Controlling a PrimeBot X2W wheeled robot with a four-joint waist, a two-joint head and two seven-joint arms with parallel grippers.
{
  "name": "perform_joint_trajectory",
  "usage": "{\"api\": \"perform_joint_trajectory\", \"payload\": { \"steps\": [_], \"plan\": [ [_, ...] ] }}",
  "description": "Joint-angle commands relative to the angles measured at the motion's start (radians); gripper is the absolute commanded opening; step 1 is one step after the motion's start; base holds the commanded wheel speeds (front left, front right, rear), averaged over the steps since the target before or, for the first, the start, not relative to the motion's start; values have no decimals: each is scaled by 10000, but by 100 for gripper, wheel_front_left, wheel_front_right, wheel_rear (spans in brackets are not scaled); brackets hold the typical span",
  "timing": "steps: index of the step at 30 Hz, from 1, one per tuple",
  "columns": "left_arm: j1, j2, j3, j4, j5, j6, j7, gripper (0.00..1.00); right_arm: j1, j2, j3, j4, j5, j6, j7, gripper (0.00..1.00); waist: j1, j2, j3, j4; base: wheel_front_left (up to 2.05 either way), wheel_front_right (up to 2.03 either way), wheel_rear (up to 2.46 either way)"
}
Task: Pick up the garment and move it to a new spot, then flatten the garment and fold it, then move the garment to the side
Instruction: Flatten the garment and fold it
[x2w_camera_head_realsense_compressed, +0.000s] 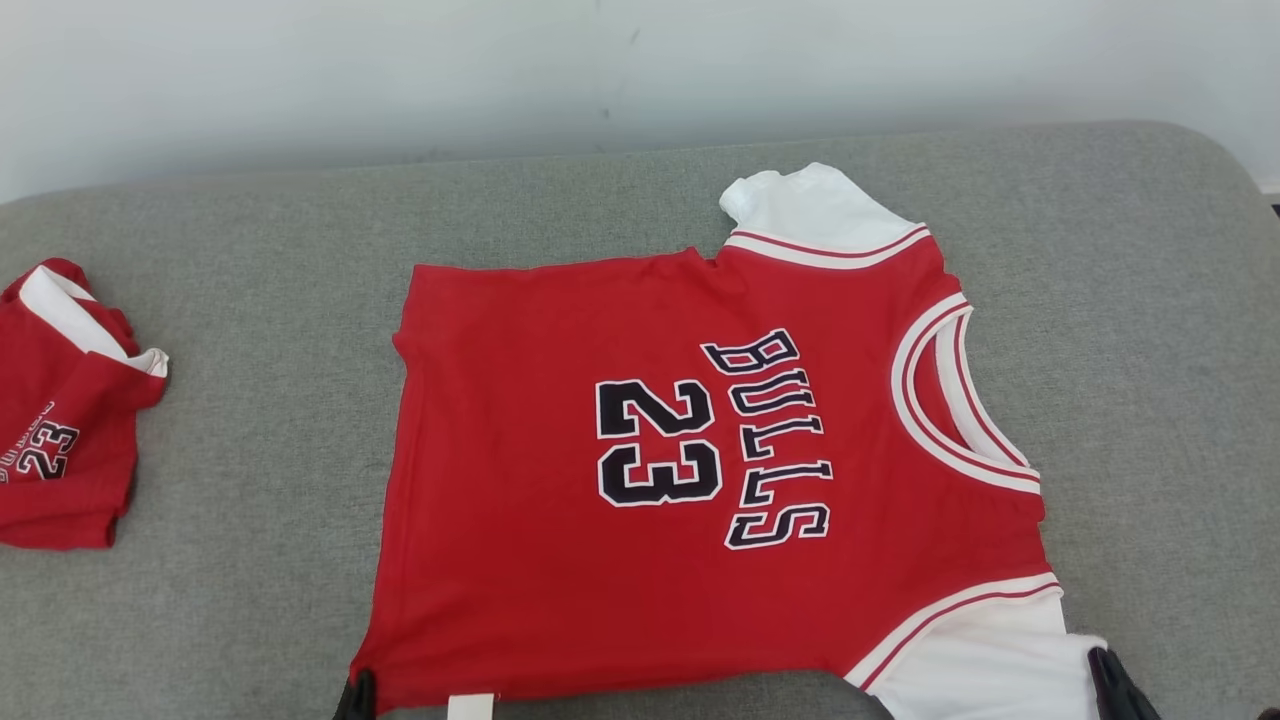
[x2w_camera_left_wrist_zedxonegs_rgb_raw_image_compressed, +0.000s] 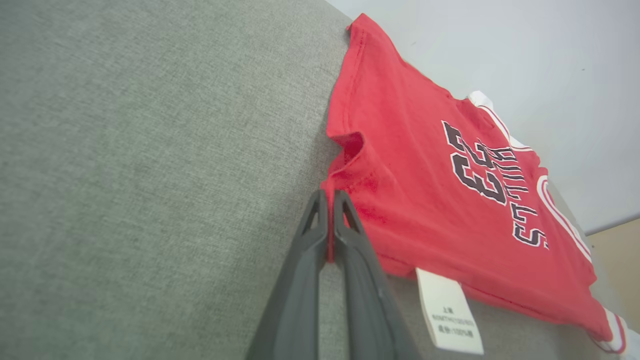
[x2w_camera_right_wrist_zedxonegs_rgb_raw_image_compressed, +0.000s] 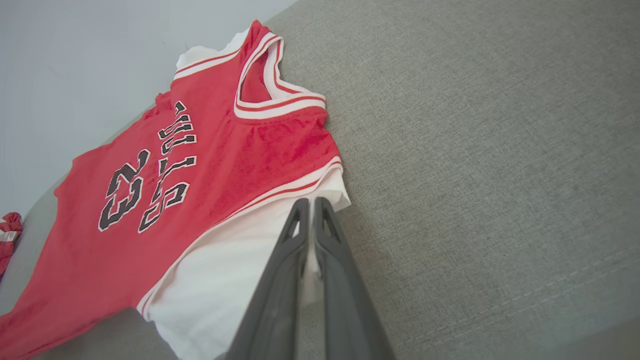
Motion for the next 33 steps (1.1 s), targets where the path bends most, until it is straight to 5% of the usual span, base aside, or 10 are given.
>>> {"api": "perform_joint_trajectory", "payload": {
  "steps": [1,15,33],
  "plan": [
    [-210,-95,-32,-101,156,-30,-8,0,-271,-3,-10,-60,104,-28,-49,0,0,0,-1,33,0,0,0],
    [-1365,8,-224,-284,296,48,470,0,-3135,-6,63,438,-463,-28,1173,0,0,0,297,-40,0,0,0],
    [-2989,176,-465,639,509,86,884,0,-7296,-698,411,4915,-946,-28,820,0,0,0,511,70,0,0,0]
  ]
}}
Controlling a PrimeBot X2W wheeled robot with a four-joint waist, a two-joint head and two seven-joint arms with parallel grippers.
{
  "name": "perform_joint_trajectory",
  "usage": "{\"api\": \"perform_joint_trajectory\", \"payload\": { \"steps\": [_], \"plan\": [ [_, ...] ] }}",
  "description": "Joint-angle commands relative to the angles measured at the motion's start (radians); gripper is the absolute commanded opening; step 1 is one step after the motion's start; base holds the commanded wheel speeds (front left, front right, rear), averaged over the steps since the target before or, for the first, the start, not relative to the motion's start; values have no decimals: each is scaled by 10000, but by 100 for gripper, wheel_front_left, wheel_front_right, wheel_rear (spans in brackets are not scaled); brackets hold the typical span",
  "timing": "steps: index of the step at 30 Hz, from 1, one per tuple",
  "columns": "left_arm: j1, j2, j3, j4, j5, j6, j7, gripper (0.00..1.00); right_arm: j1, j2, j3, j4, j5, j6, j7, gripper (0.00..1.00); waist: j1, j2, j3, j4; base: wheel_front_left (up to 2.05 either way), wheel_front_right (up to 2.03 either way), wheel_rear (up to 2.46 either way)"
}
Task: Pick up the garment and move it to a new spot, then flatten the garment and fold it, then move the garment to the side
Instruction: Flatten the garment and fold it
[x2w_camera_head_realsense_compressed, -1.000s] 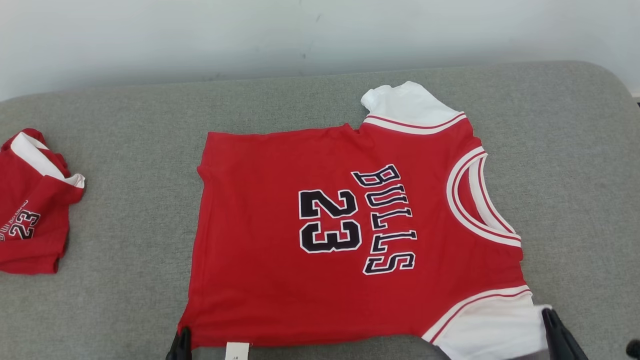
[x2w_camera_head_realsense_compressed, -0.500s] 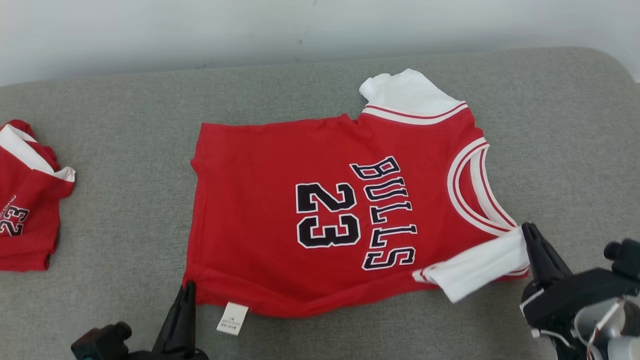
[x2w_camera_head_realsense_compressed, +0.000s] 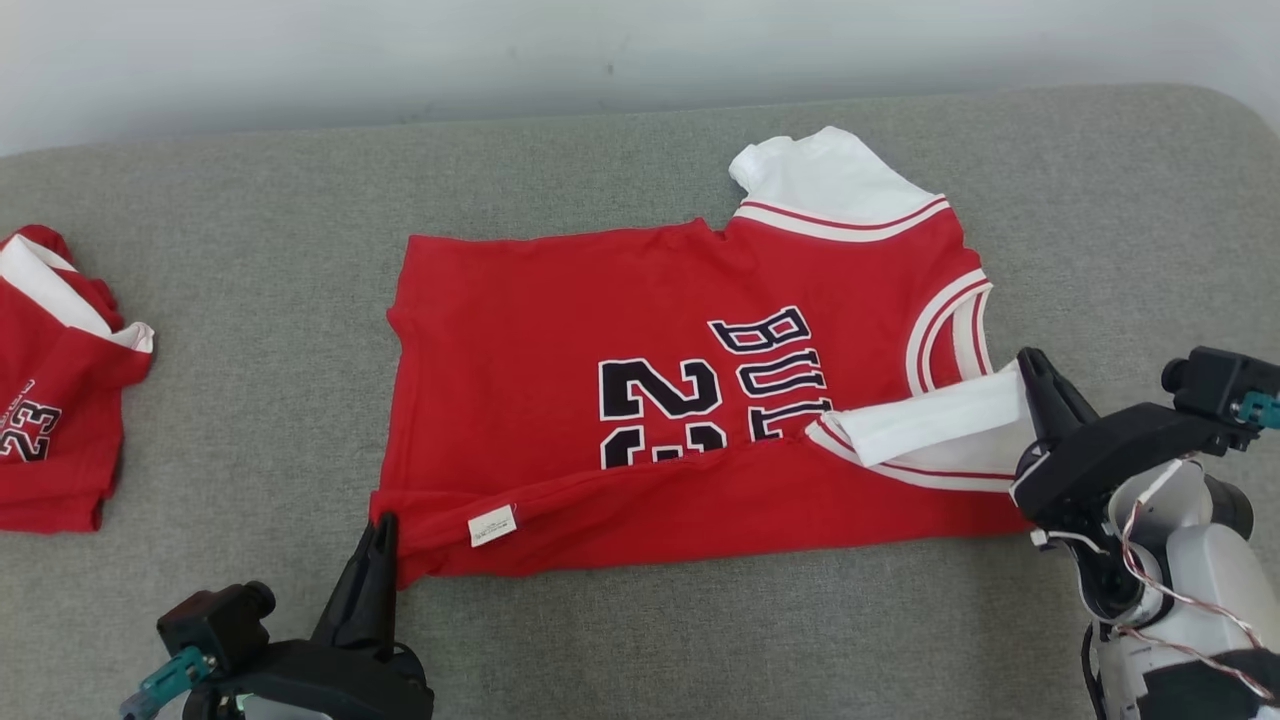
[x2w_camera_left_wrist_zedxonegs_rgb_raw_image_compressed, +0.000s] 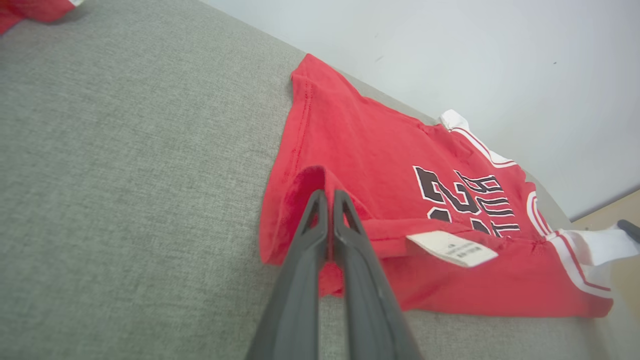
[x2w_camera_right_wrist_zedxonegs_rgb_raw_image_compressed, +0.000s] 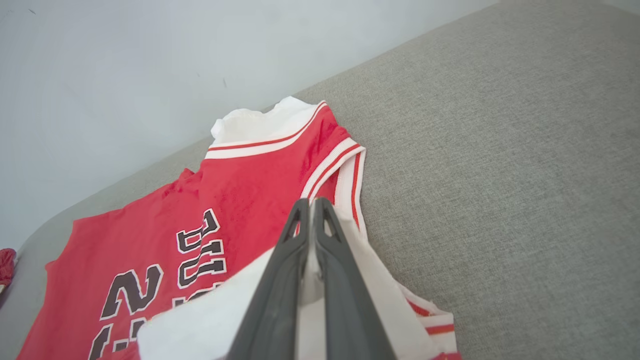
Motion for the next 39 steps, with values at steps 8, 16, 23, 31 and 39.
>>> {"api": "perform_joint_trajectory", "payload": {
  "steps": [8,16,23,31,39],
  "plan": [
    [-298,34,-63,331,266,7,-322,100,-463,-607,576,1392,-219,-28,-1189,100,-2,-1,-326,29,0,0,0],
    [235,179,139,292,452,86,-644,100,367,-1120,1096,1565,149,-28,-1923,100,-2,-1,-645,41,0,0,0],
    [889,316,-216,324,902,146,-716,100,1382,-1485,1500,1475,312,-28,-2132,100,-2,-1,-564,-8,0,0,0],
    [483,367,-577,880,1488,229,-794,100,1446,-1432,2048,1753,-189,-28,-2317,100,-2,-1,-340,-114,0,0,0],
    [-324,365,-742,1910,1921,430,-770,100,915,-1381,2258,2600,-612,-28,-2540,100,-2,-1,-77,-87,0,0,0]
  ]
}}
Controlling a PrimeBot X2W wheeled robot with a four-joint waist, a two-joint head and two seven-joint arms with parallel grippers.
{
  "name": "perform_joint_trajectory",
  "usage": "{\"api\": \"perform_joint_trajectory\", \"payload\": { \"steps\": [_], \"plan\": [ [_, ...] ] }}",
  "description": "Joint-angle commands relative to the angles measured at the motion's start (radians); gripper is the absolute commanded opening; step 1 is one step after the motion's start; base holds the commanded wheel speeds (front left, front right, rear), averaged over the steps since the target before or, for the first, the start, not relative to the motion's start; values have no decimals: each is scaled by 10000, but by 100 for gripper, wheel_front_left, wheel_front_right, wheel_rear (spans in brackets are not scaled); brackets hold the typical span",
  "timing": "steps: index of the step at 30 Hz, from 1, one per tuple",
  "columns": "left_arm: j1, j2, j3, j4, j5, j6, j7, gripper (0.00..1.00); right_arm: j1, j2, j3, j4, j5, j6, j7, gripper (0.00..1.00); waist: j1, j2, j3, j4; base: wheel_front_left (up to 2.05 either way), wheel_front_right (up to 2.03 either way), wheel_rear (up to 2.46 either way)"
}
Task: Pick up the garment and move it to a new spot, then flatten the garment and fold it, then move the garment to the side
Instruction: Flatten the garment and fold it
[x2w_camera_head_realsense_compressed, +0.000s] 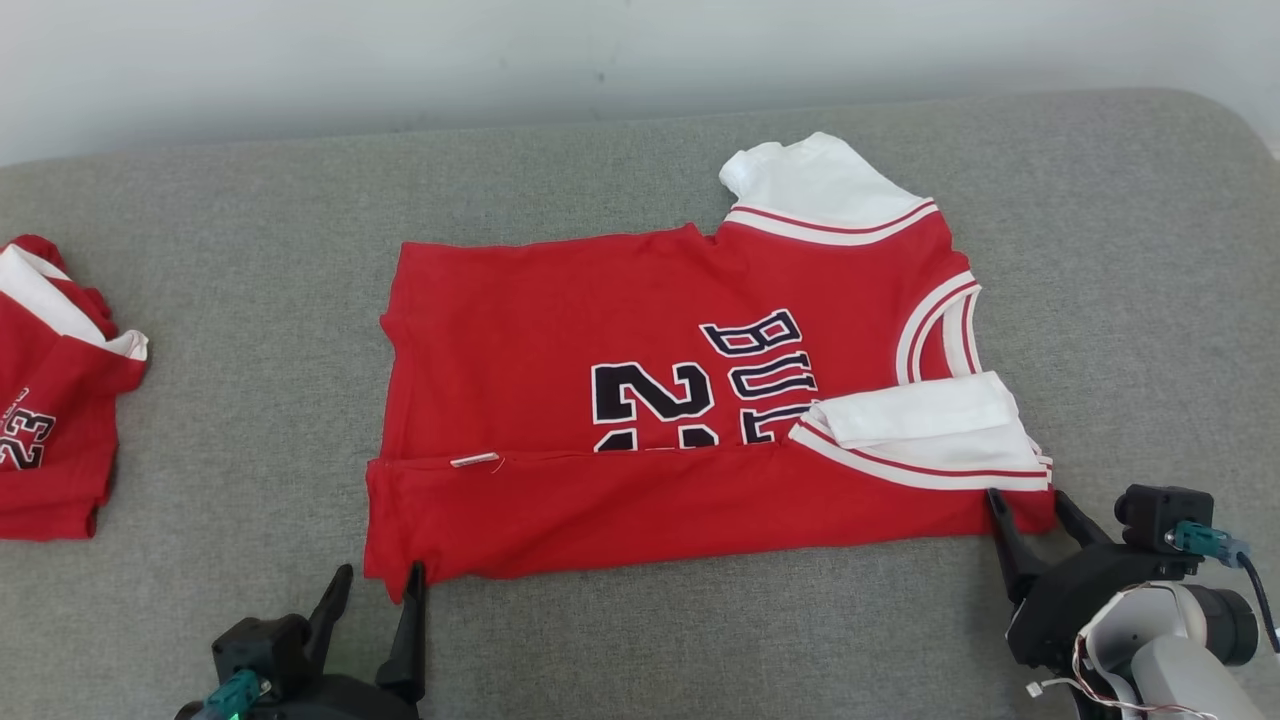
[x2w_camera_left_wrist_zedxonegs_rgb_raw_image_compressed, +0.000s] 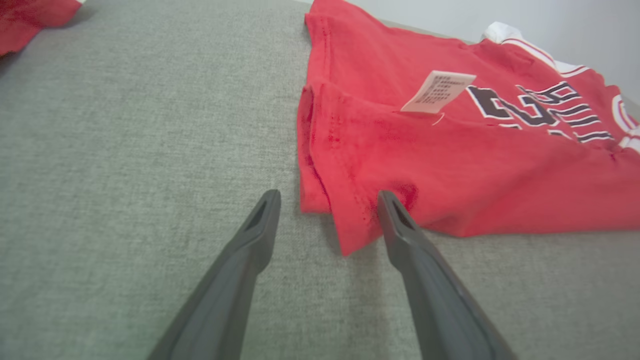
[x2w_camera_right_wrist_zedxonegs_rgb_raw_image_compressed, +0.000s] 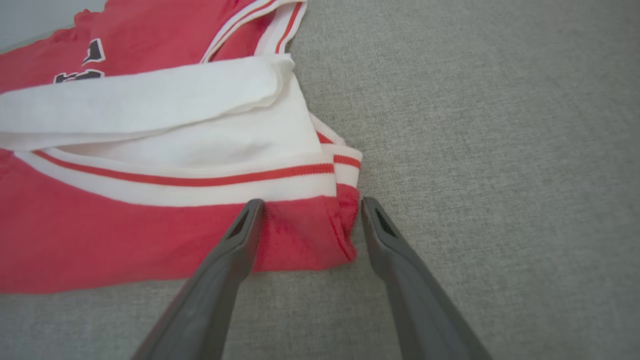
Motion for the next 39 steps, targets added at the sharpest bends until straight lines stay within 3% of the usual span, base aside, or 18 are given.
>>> {"api": "perform_joint_trajectory", "payload": {
  "steps": [1,3,4,5,6,14,21,27,33,34,36,39],
  "plan": [
    [-229,-16,-6,298,-15,2,19,100,-166,83,-11,232,-64,-28,-94,100,0,-1,65,27,0,0,0],
    [-409,-111,-38,646,-118,-115,29,100,-239,204,7,475,15,-28,-136,100,0,-1,77,43,0,0,0],
    [-478,-140,-58,801,-196,-170,41,72,-273,275,35,590,92,-28,-153,41,0,-1,69,49,0,0,0],
    [-542,-167,-64,954,-229,-238,38,23,-295,337,38,671,165,-28,-215,20,0,-1,54,53,0,0,0],
    [-587,-204,-79,1085,-254,-311,25,0,-303,370,26,748,237,-28,-289,0,0,-1,22,63,0,0,0],
    [-357,-222,143,1167,-325,-555,-99,0,-32,435,-159,794,819,-30,-1103,0,0,-1,-548,58,0,0,0],
    [447,-85,185,373,-295,-467,-105,0,868,303,-166,46,1301,-30,-1036,0,0,-1,-1010,119,0,0,0],
    [1545,27,239,-445,-465,-192,-35,0,2345,280,-481,-1269,1307,-30,-640,0,0,-1,-1204,167,0,0,0],
    [2355,-117,181,-1104,-701,9,100,0,3899,756,-1276,-2743,1057,-30,71,0,0,-1,-1289,208,0,0,0],
    [2393,-124,173,-1144,-689,43,96,36,4002,811,-1384,-2893,953,-30,143,38,0,-1,-1303,199,0,0,0],
    [2415,-141,173,-1173,-664,86,72,100,4126,914,-1525,-3161,778,-30,230,100,0,-1,-1345,178,0,0,0],
    [2268,-157,227,-1268,-660,-26,2,100,4141,1029,-1737,-3657,452,-29,171,100,0,-1,-1411,155,0,0,0]
  ]
}}
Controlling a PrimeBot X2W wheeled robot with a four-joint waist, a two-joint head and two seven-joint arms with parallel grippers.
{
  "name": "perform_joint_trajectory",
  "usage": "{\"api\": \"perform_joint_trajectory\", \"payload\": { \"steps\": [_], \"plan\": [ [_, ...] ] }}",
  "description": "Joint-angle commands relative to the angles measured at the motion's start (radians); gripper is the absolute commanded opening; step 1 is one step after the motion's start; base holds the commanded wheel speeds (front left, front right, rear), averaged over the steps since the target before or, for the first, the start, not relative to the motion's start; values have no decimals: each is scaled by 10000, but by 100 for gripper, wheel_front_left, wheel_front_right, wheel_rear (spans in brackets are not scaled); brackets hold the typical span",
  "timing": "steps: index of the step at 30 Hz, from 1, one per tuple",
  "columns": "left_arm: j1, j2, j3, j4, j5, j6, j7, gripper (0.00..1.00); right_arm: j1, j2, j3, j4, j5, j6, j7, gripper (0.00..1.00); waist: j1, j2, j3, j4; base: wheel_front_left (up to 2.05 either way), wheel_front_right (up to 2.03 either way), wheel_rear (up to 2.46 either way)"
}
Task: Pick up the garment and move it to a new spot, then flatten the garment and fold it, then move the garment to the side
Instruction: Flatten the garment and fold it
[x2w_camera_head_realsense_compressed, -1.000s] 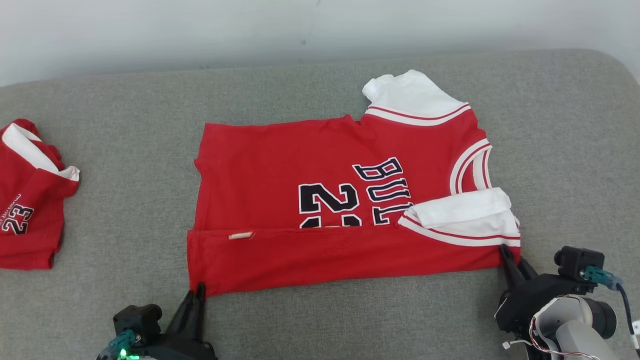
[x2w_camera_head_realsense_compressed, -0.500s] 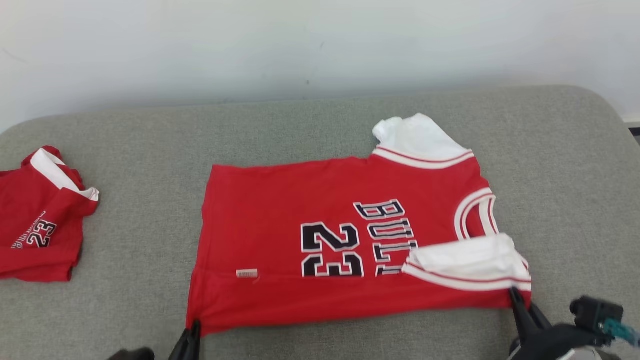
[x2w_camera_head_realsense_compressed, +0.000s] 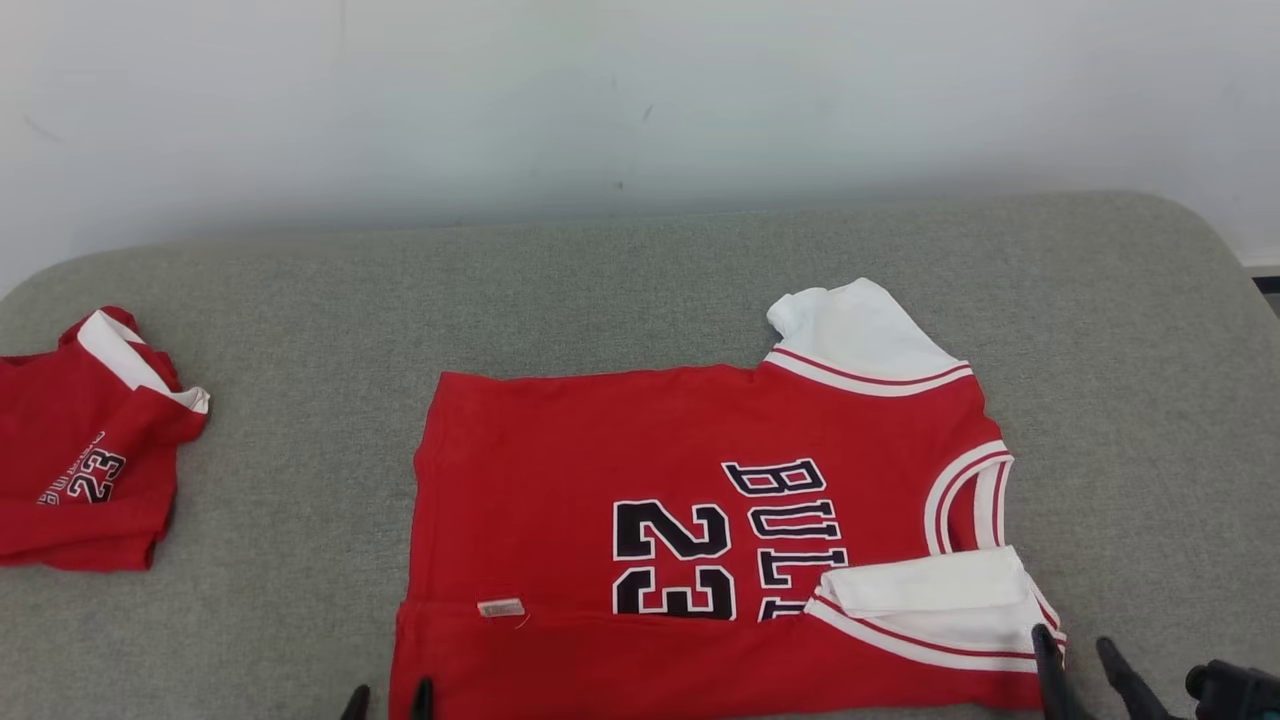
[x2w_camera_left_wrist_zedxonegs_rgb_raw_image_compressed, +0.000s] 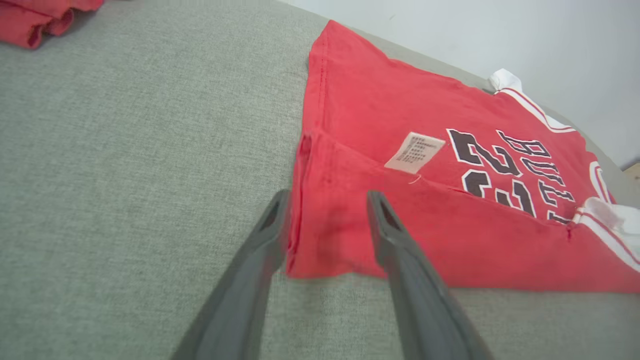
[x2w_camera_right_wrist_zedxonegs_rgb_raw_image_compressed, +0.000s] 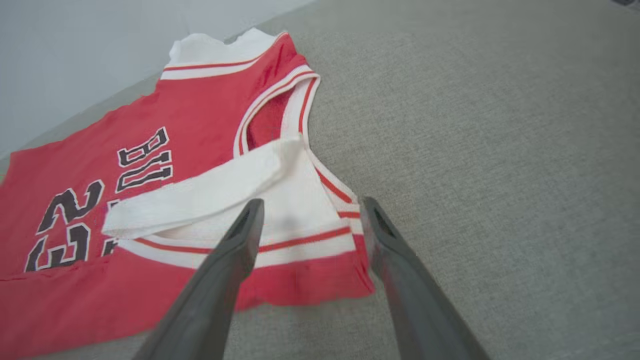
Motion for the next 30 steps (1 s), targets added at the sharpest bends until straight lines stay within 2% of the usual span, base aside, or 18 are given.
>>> {"api": "perform_joint_trajectory", "payload": {
  "steps": [1,7,13,22,26,30],
  "plan": [
    [-121,18,104,-105,13,-51,-94,100,11,22,-87,-220,-226,-29,-102,100,1,0,-31,-14,0,0,0],
    [-482,53,652,-662,278,-17,-170,100,-277,128,96,-1277,-1223,-29,-589,100,1,0,-101,-21,0,0,0],
    [-750,24,1442,-1397,1028,-52,-165,100,-622,386,458,-1971,-1789,-29,-1459,100,1,0,-173,6,0,0,0],
    [-582,6,2081,-2016,2458,65,-162,100,-742,568,859,-2185,-2640,-29,-2673,100,1,0,-282,110,0,0,0],
    [-533,-10,2269,-1939,2689,-13,-163,100,-596,654,954,-2121,-2778,-29,-2804,100,1,0,-316,152,0,0,0],
    [-449,-109,2484,-1775,2853,-277,-163,100,-483,694,1073,-1931,-2869,-29,-2881,100,1,0,-341,224,0,0,0]
  ]
}}
